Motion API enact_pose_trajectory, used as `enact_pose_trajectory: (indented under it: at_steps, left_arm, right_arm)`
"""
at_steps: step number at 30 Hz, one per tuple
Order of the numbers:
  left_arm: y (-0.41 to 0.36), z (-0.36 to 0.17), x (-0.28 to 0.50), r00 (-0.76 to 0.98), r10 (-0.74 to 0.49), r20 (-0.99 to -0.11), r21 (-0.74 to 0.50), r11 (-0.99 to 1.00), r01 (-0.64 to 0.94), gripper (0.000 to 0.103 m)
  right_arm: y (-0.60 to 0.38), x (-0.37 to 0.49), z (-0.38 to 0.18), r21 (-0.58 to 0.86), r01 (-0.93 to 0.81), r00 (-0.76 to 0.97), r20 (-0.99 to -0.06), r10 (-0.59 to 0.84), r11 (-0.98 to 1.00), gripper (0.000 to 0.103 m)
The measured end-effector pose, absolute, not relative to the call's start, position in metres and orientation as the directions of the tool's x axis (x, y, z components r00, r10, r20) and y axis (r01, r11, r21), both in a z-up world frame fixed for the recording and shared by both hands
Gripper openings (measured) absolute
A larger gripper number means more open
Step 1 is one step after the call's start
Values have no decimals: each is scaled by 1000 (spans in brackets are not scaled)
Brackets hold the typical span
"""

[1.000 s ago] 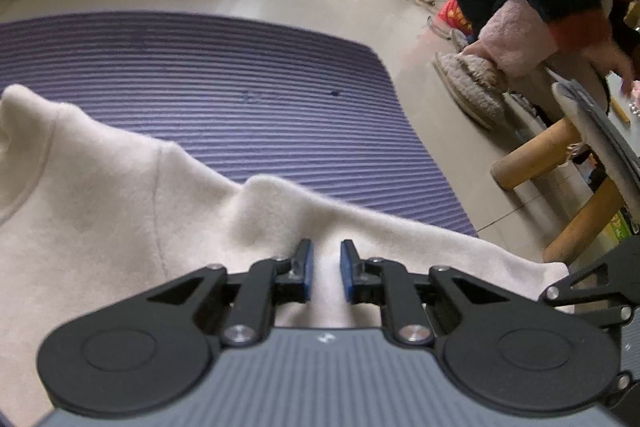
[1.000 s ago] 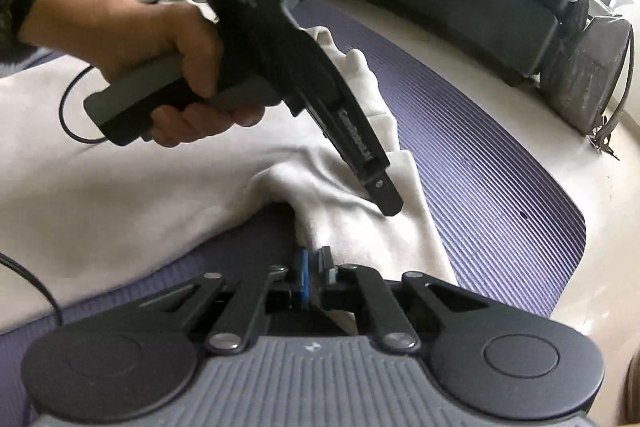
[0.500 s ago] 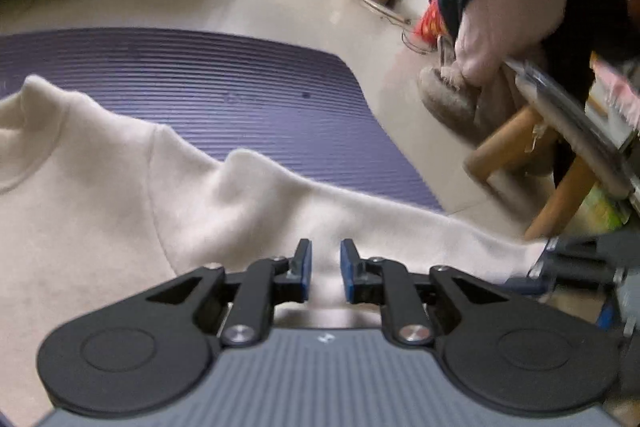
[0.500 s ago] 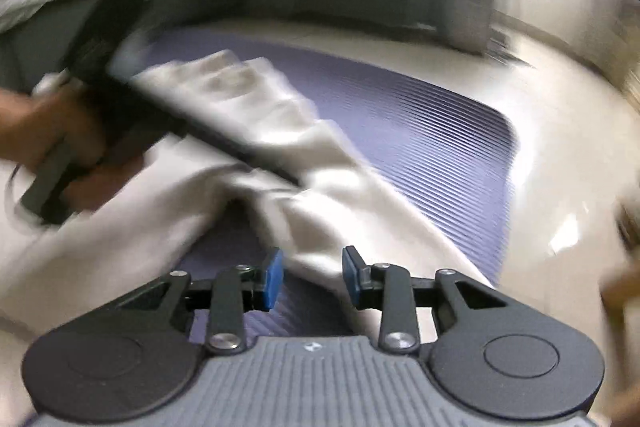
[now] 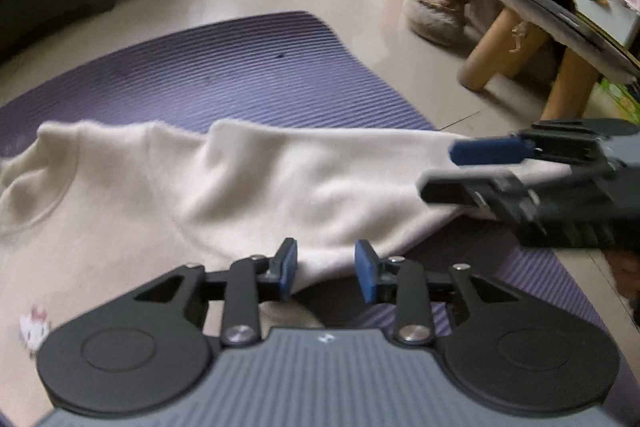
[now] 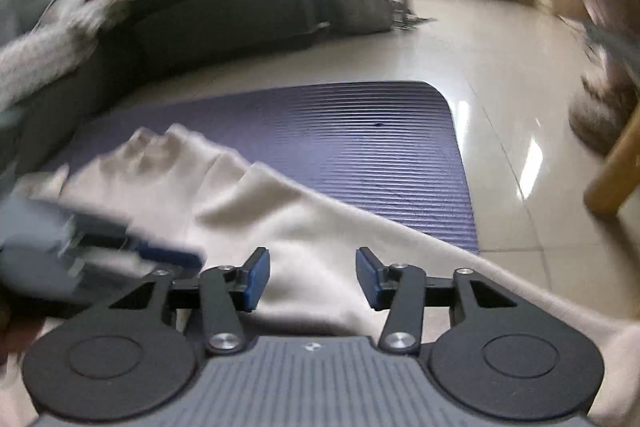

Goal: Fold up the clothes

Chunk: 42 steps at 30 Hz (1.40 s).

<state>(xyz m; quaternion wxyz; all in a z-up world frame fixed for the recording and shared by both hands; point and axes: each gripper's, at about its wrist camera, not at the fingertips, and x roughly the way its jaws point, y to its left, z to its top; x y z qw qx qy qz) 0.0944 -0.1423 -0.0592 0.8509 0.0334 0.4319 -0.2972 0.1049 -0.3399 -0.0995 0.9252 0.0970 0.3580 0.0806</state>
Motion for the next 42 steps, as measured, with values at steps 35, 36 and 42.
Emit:
enact_pose_trajectory:
  at_steps: [35,36,42]
  left_arm:
    - [239,-22,56,436,229,-870,119,957,-264,102]
    - [250,-26,54,433,245,-868,129,951,-280,102]
    - [306,-52,42,432,277,-858,95,913,-396,102]
  right_arm:
    - [-188,22,-36,238,58,712,-691,127,970,82]
    - [-184,21,-37,244,62,715,-687,128,968,82]
    - [-159,17,-53,171,10,709,-696,114,985,82]
